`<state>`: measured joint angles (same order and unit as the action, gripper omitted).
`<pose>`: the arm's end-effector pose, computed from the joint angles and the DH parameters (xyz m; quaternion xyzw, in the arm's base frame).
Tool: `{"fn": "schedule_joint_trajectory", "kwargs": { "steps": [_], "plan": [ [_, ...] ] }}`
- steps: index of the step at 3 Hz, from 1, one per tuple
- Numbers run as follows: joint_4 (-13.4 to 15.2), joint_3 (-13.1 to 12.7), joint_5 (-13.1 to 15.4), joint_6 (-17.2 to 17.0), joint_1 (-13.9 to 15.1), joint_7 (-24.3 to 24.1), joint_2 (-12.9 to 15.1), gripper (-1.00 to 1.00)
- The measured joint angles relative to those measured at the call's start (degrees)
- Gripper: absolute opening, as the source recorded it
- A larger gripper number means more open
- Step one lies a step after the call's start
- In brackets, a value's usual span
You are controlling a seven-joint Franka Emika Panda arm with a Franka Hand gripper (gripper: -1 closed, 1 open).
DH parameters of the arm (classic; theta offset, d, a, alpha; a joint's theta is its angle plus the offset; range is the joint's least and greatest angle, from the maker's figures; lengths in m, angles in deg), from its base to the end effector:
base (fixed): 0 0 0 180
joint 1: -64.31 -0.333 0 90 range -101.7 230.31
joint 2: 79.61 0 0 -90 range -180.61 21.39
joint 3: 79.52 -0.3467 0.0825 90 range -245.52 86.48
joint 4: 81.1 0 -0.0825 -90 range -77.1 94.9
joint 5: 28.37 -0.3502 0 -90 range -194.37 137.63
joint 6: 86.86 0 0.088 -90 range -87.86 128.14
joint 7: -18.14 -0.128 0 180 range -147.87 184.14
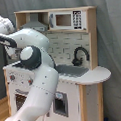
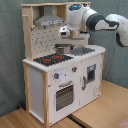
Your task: Play with the kitchen
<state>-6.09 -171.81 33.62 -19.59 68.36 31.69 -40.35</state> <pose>0.4098 0.4257 0.6127 0.7234 0.6619 0.0243 0.1949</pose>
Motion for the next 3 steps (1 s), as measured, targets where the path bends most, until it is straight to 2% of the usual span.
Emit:
{"fn": "schedule_joint_trajectory", "kwargs": {
  "steps": [3],
  "plan": [
    [9.9,-8.7,0.0,1.4,13.1,-2.1,0.1,-1.0]
  ]
}}
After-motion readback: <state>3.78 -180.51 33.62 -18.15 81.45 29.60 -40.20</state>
